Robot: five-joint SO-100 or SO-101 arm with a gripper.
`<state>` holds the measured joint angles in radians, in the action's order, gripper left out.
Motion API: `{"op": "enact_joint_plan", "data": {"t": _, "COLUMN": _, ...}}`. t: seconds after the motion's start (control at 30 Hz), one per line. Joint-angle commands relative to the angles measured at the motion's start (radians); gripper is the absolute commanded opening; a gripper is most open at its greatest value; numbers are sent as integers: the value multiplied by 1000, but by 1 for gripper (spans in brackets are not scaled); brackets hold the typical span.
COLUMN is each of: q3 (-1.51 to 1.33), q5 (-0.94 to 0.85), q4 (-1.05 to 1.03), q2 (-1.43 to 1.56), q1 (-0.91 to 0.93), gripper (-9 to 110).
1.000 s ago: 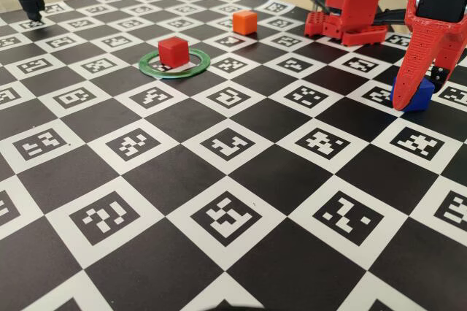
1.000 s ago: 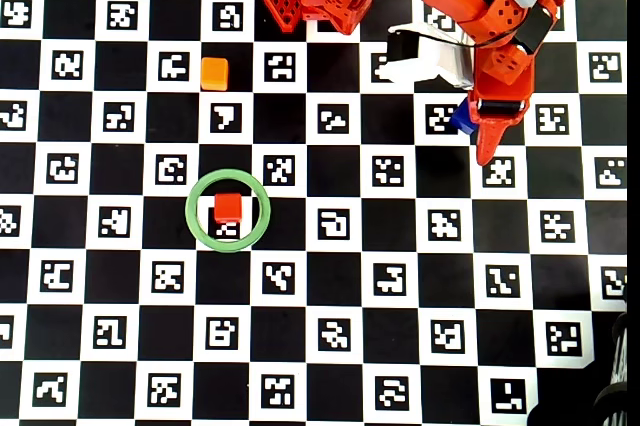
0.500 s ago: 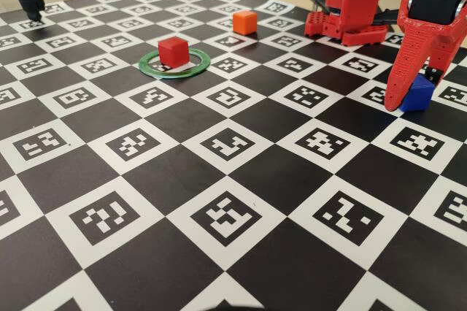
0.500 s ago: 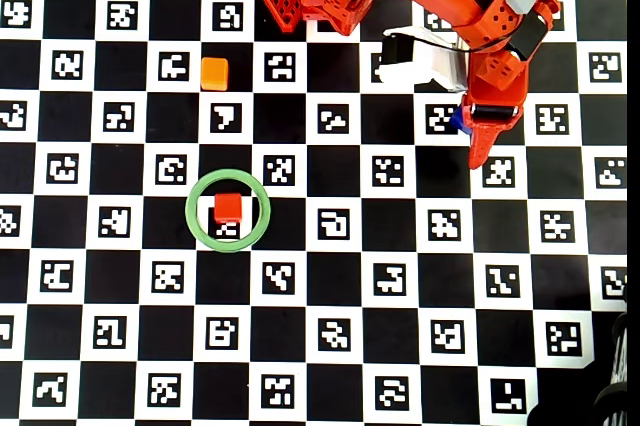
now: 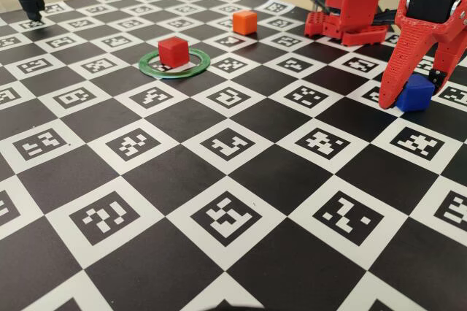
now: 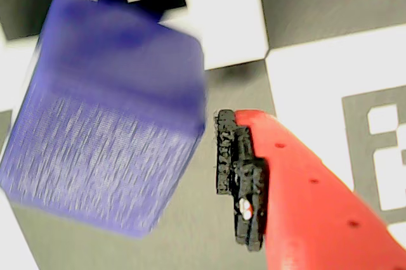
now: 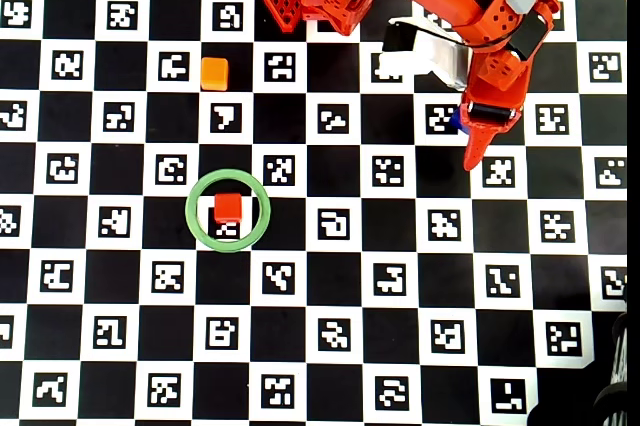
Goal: Grab the red cube then put it in the green circle then put the blue cube on top and finally the orange cube on top
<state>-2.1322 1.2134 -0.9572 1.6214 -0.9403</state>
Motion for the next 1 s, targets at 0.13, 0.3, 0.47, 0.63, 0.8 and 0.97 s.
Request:
{"op": "enact_joint_plan", "data": {"t": 0.13, "q3": 15, "q5": 137, "q4": 17, "q2": 66, "q1": -40, "gripper": 42}}
{"op": "enact_joint_plan", "data": {"t": 0.3, "q3": 5, "q5": 192, "q4": 69, "q2": 66, "q1": -18, "gripper": 41}}
{"op": "enact_joint_plan", "data": {"t": 0.47, "q3": -14, "q5": 212, "q4": 120, "q2": 66, "q1": 12, "gripper": 40}}
{"op": "enact_joint_plan", "data": {"t": 0.63, "q3": -15, "q5": 225, "q4": 120, "q2": 66, "q1": 25, "gripper": 40}}
{"op": "enact_joint_plan", "data": {"t": 0.8, "q3": -21, "q5": 230, "q4": 114, "q2": 77, "q1": 15, "gripper": 40}}
{"op": "enact_joint_plan", "data": {"t": 0.97, "q3": -40, "q5": 241, "q4": 129, "q2": 94, "q1": 11, "gripper": 40}}
